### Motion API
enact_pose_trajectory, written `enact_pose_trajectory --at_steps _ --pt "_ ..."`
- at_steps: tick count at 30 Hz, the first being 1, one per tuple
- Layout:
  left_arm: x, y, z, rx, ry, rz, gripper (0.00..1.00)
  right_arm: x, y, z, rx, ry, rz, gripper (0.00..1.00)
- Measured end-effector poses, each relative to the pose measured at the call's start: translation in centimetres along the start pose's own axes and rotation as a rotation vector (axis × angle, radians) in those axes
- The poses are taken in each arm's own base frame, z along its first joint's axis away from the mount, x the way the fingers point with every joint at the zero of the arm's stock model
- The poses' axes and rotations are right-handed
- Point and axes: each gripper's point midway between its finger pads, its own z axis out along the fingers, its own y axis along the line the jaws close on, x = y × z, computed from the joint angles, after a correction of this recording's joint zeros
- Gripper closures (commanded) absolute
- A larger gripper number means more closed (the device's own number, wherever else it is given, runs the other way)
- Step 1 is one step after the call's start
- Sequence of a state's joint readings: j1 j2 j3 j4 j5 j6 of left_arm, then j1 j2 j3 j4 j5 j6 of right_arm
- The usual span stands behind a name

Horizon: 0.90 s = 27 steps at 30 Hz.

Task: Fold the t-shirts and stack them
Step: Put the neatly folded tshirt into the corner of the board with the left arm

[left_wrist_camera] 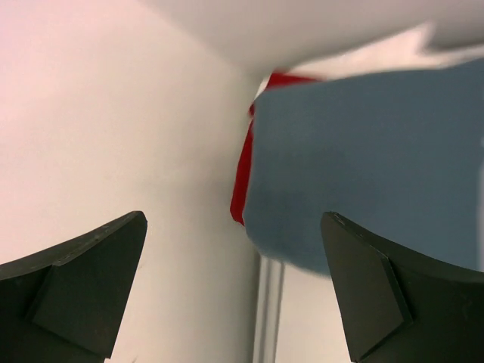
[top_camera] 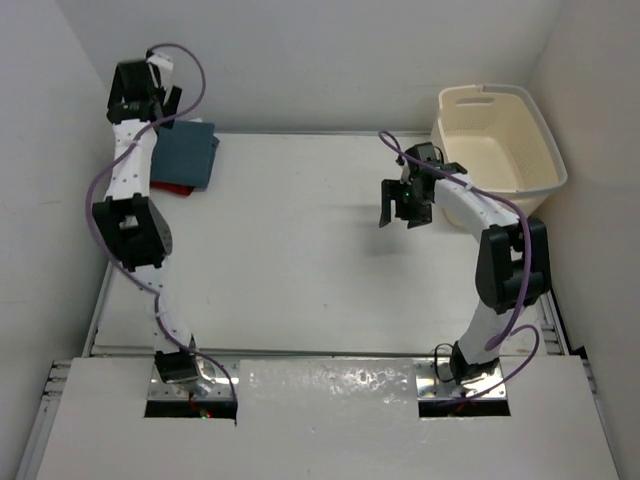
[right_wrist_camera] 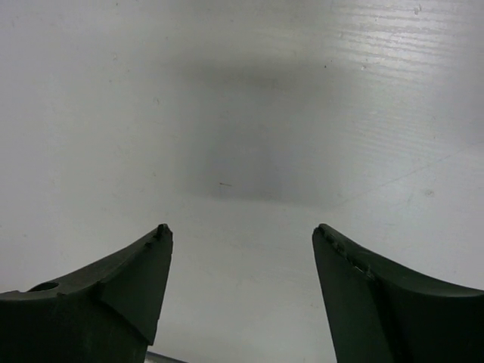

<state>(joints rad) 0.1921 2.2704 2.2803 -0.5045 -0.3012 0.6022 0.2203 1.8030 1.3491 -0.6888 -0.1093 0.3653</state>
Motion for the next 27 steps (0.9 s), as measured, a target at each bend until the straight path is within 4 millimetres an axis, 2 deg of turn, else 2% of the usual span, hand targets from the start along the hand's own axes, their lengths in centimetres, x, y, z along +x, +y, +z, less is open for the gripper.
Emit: enact_pose_trajectory --at_steps 2,4,6,7,8,9,10,14,16,17,18,19,20,23,27 --pt "-3.7 0.1 -5.4 0.075 -0.093 -0.024 0.0 0.4 -0.1 -0.3 0.004 -0.004 -0.004 0.23" --pt "-6.6 -0.9 -12.0 0.166 -0.187 -0.025 0.0 1.2 -0.3 -0.8 0.005 -0.002 -0.008 0.18" --pt "-7.6 -2.9 -18.0 0.281 -0.254 -0.013 0.0 2.2 -0.5 -1.5 0.007 -0.003 -0.017 0.14" --pt "-7.1 -4.6 -20.6 0.361 -0.266 0.002 0.0 2.7 -0.6 -1.9 0.009 -0.005 -0.024 0.12" --pt "-5.7 -6.5 -22.9 0.441 -0.262 0.018 0.0 3.2 -0.8 -2.2 0.011 -0.009 -0.031 0.1" --pt "-3.6 -8.1 -24.3 0.506 -0.239 0.028 0.0 3.6 -0.9 -2.6 0.014 -0.013 -0.038 0.09" --pt "-0.4 -9.7 -25.1 0.56 -0.189 0.039 0.0 4.1 -1.1 -2.9 0.017 -0.019 -0.048 0.08" --pt "15.4 -14.9 -26.8 0.686 0.128 0.102 0.0 6.6 -1.8 -4.4 0.025 -0.041 -0.081 0.07" --pt "22.9 -16.5 -28.5 0.71 0.265 0.152 0.0 8.6 -2.3 -4.7 0.027 -0.039 -0.091 0.07" --pt "24.3 -16.6 -29.0 0.71 0.289 0.169 0.0 9.3 -2.5 -4.6 0.027 -0.039 -0.095 0.07" --pt "27.3 -16.9 -30.4 0.709 0.307 0.192 0.0 10.4 -2.7 -4.6 0.025 -0.041 -0.097 0.07" --pt "28.9 -16.8 -31.3 0.691 0.296 0.211 0.0 11.8 -3.1 -4.4 0.025 -0.042 -0.097 0.07" --pt "29.7 -16.5 -31.7 0.666 0.272 0.224 0.0 12.9 -3.3 -4.3 0.025 -0.04 -0.096 0.04" --pt "31.9 -15.9 -31.7 0.566 0.218 0.254 0.0 15.6 -3.9 -4.3 0.022 -0.068 -0.083 0.03" --pt "33.1 -15.5 -31.0 0.5 0.21 0.272 0.0 15.6 -4.4 -4.6 0.032 -0.175 -0.067 0.02"
